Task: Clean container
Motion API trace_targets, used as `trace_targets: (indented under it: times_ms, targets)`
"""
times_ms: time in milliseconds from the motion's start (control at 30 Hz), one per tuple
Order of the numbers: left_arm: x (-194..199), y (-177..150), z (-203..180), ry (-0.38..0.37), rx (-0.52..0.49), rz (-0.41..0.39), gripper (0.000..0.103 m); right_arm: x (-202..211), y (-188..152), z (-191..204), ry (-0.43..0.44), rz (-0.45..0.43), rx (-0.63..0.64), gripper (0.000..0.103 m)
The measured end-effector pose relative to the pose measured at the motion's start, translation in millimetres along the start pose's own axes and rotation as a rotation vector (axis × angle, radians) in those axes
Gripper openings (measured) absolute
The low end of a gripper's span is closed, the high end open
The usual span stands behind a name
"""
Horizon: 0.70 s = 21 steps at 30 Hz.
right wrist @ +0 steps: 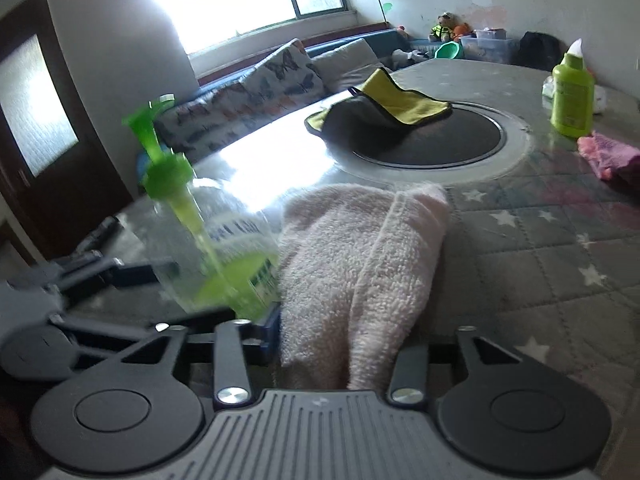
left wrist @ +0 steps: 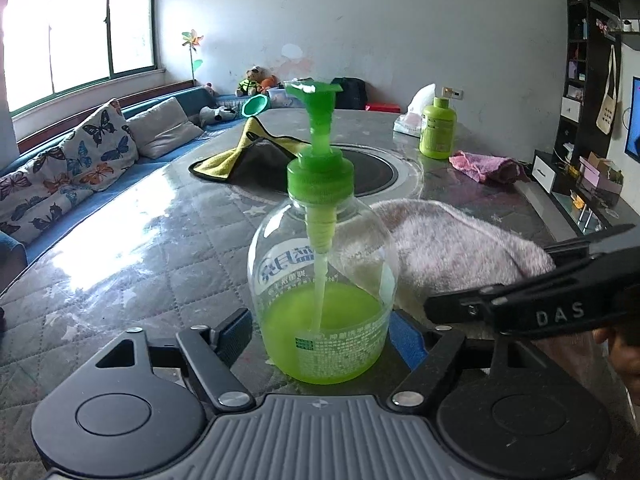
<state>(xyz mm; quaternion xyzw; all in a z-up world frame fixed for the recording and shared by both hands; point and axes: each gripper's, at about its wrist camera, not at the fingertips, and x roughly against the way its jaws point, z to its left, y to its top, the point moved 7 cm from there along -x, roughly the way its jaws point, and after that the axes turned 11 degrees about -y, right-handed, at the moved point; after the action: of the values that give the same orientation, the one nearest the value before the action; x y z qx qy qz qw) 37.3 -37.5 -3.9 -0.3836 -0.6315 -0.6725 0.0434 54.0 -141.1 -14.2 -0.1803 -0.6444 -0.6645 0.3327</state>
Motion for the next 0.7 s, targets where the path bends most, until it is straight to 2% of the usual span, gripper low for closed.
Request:
trace_targets:
  times_ms: [100,433,567,633,700]
  targets:
    - [4,3,1,0.002,0.009,-0.013,0.085,2,6,-4,-0.014,-0.018,-0.023,0.077]
    - [-5,11,-4,0.011,-0.007,-0.012,0.087,5,29,-19,-0.049,-0.079,-0.112,0.081]
    - [-10,10,-1,0.012,-0.030,-0.017,0.084,-21,31,-20,-0.073,-0.033,-0.108,0.075]
    - [-11,10,0,0.003,-0.050,-0.033,0.083,-28,26,-18,-0.069,-0.017,-0.102,0.066]
    - [-12,9,1,-0.006,-0.074,-0.057,0.083,-35,22,-17,-0.064,-0.002,-0.095,0.052]
